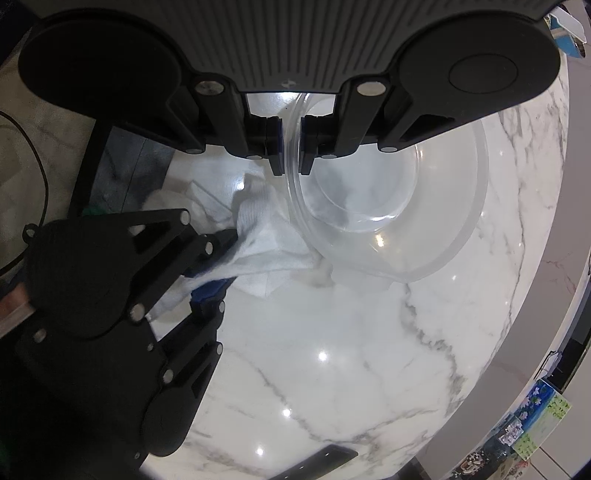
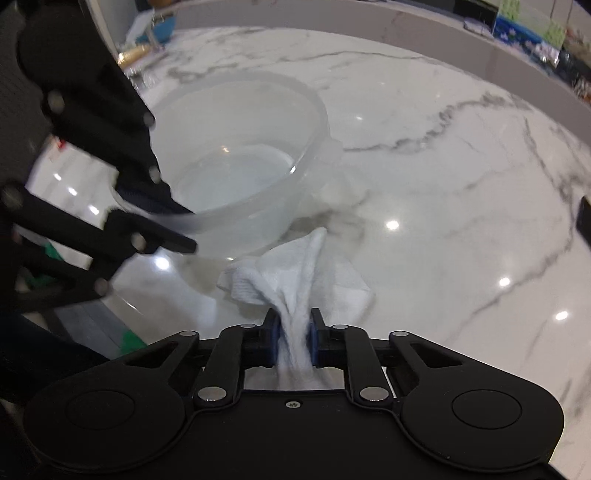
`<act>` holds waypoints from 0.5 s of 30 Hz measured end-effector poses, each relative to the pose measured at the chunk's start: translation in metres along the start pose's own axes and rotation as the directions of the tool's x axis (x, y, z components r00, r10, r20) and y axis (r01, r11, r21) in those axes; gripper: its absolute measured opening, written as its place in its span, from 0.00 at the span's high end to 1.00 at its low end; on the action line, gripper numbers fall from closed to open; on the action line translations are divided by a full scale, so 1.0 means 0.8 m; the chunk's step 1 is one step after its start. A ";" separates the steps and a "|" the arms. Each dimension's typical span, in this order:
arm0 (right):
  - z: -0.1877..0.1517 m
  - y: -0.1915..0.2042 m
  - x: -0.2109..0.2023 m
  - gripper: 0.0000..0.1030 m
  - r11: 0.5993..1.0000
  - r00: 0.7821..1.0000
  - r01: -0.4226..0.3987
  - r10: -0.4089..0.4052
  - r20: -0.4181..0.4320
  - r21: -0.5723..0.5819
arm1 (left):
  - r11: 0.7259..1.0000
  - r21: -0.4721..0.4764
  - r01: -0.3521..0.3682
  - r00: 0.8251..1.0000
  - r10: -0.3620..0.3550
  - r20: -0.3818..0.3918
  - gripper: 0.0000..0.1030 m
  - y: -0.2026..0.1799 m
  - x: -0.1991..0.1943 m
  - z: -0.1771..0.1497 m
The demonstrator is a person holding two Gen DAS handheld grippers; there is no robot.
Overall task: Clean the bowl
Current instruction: 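Rub the towel beneath the bowl with the right gripper while the left gripper holds it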
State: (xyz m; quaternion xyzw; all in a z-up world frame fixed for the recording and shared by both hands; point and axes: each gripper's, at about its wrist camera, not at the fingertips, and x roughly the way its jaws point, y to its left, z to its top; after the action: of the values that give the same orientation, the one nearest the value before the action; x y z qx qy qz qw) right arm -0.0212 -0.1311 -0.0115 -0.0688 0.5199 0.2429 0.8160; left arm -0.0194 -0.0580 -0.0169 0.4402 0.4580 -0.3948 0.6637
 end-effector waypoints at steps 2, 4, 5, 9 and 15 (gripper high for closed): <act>0.002 -0.001 -0.003 0.87 1.000 1.000 -0.009 0.009 0.000 0.008 | 1.000 -0.012 -0.013 1.000 0.013 -0.015 0.92 0.004 0.002 -0.001; 0.004 -0.003 -0.005 0.87 1.000 1.000 -0.017 0.017 0.000 0.016 | 1.000 -0.018 -0.019 1.000 0.019 -0.024 0.91 0.007 0.004 -0.002; 0.005 -0.004 -0.007 0.87 1.000 1.000 -0.022 0.022 0.000 0.020 | 1.000 -0.021 -0.017 1.000 0.016 -0.027 0.91 0.008 0.005 -0.003; -0.005 -0.007 -0.005 0.87 0.998 0.999 -0.047 0.047 0.009 0.044 | 1.000 -0.019 -0.016 0.999 0.015 -0.036 0.91 0.008 0.008 -0.001; -0.002 -0.007 0.000 0.87 0.993 0.996 -0.093 0.093 0.005 0.076 | 0.995 -0.068 -0.078 0.997 0.077 -0.011 0.94 0.016 0.012 0.004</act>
State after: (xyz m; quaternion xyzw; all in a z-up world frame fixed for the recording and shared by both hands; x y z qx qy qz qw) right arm -0.0197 -0.1361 -0.0130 -0.0134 0.5307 0.2606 0.8064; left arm -0.0043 -0.0584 -0.0223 0.4363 0.4566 -0.3511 0.6913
